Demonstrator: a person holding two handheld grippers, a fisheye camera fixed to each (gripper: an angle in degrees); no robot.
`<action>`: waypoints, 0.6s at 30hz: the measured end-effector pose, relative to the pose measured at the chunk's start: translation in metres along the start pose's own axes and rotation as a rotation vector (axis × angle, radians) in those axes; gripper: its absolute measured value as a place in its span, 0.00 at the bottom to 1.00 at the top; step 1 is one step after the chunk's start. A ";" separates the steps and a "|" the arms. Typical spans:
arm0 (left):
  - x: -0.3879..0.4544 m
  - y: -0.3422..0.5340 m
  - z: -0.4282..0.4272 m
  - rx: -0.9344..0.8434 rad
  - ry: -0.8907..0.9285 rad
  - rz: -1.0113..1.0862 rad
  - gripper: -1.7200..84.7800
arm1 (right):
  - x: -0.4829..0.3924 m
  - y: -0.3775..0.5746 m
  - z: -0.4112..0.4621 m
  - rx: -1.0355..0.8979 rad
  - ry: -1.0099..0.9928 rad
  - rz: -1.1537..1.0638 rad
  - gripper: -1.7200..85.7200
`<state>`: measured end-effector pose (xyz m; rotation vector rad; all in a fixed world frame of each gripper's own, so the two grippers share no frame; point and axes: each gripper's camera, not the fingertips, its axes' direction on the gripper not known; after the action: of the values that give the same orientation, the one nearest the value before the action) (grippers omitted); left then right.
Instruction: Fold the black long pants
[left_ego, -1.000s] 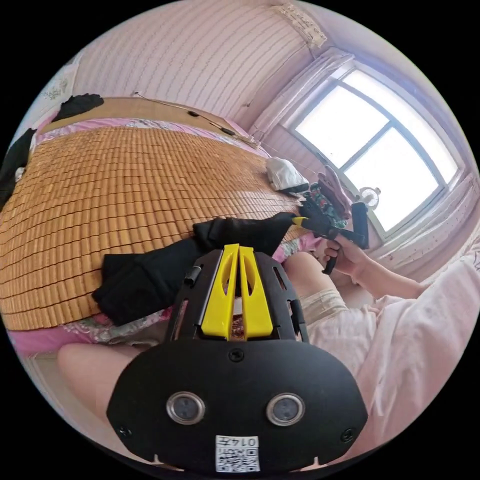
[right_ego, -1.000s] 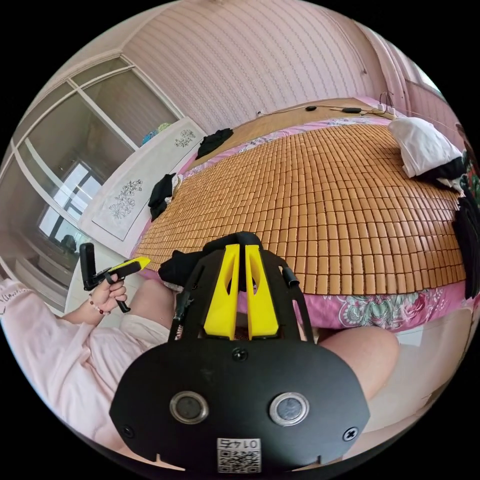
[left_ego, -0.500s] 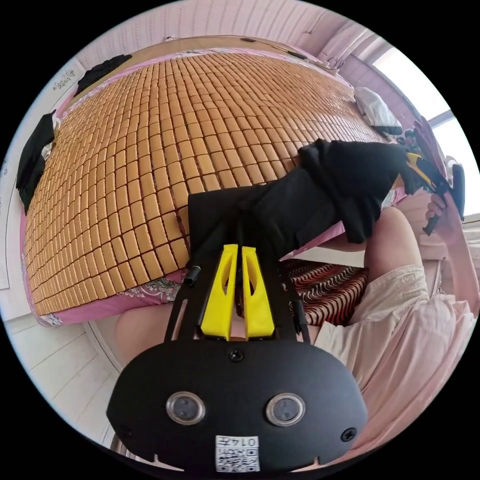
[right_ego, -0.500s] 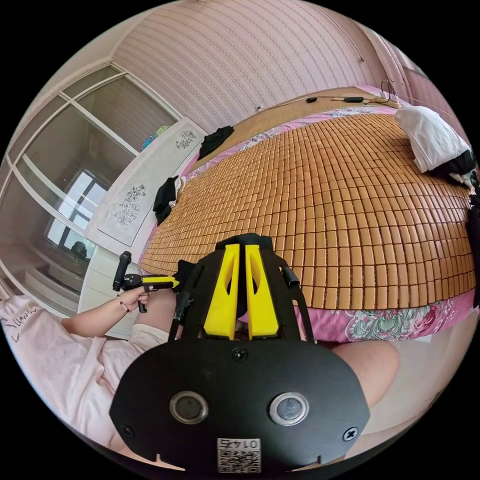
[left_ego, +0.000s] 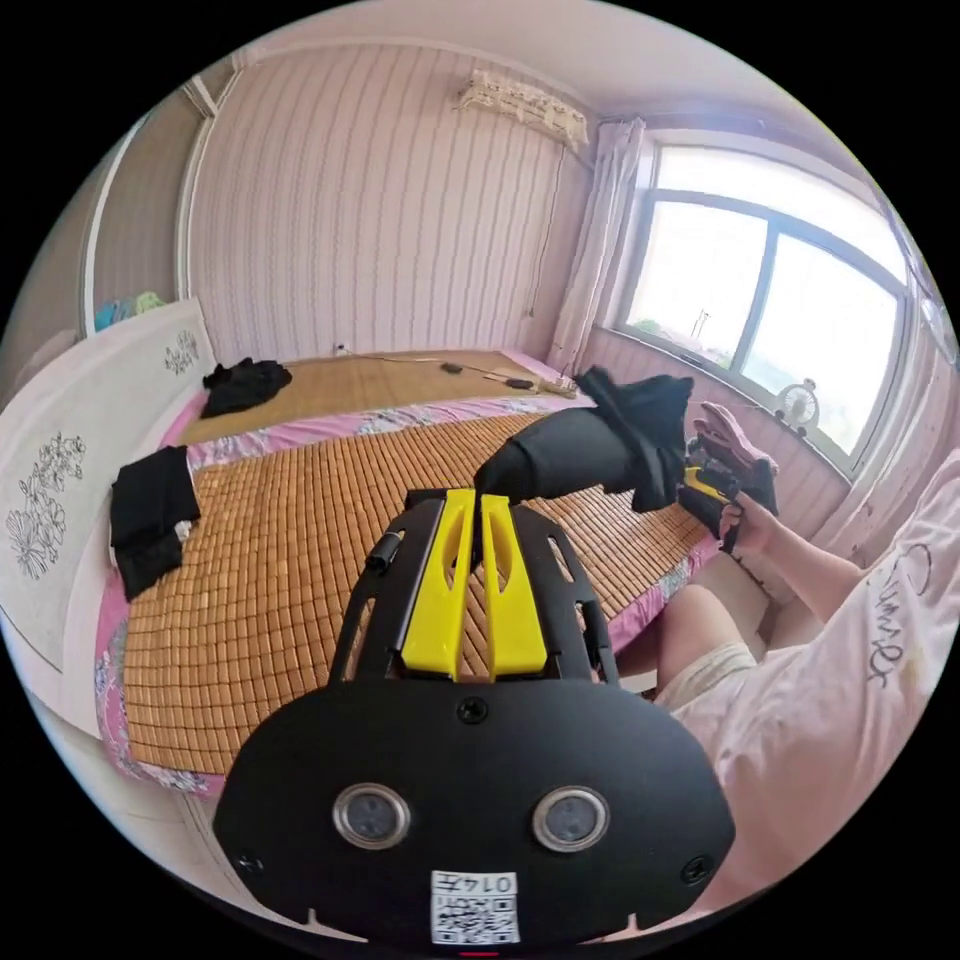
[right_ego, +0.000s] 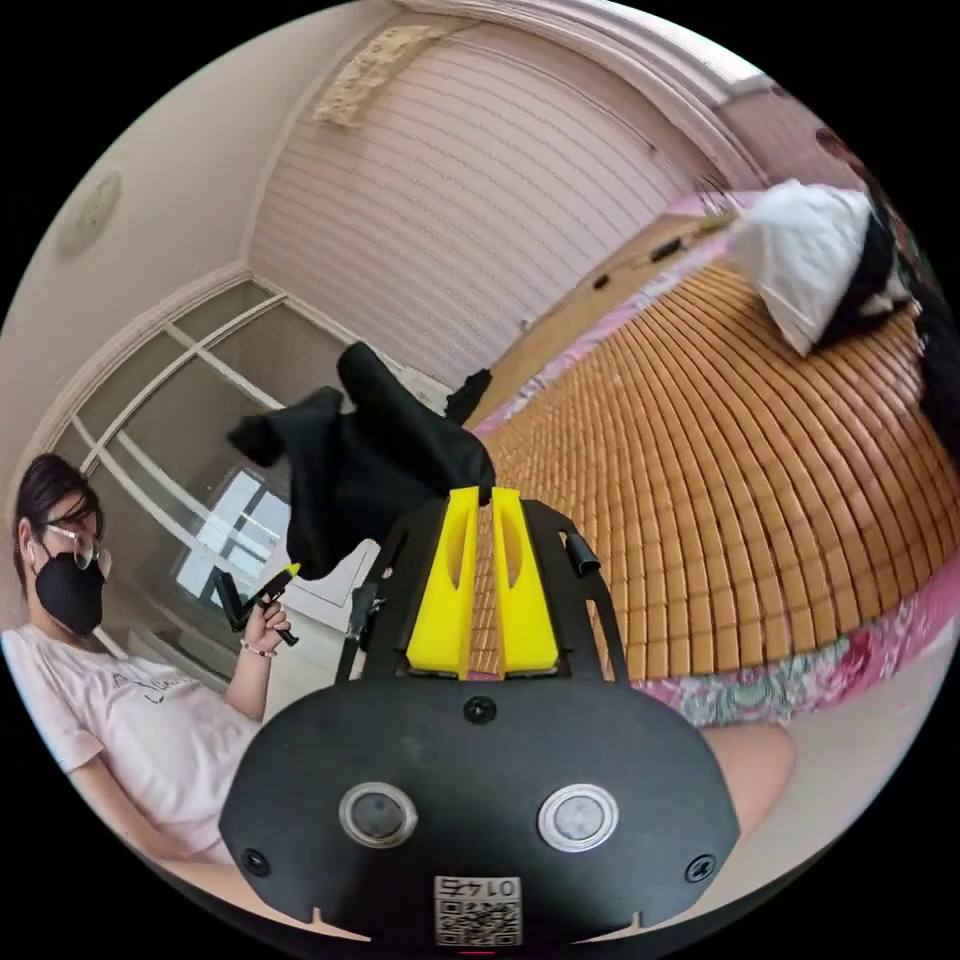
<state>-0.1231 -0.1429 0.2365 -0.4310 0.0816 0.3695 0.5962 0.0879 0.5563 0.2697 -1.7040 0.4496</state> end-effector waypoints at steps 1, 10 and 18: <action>0.000 0.017 0.026 -0.096 -0.031 -0.008 0.01 | 0.024 0.016 0.002 -0.043 0.063 0.080 0.03; -0.025 0.125 0.122 -0.378 0.063 -0.293 0.01 | -0.001 0.053 0.013 -0.065 0.367 0.002 0.09; -0.034 0.129 0.108 -0.357 0.050 -0.285 0.01 | -0.065 0.069 0.181 -0.366 0.508 -0.285 0.21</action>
<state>-0.2023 -0.0001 0.2893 -0.7943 0.0012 0.0906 0.4183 0.0651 0.4585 0.1130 -1.1955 -0.0156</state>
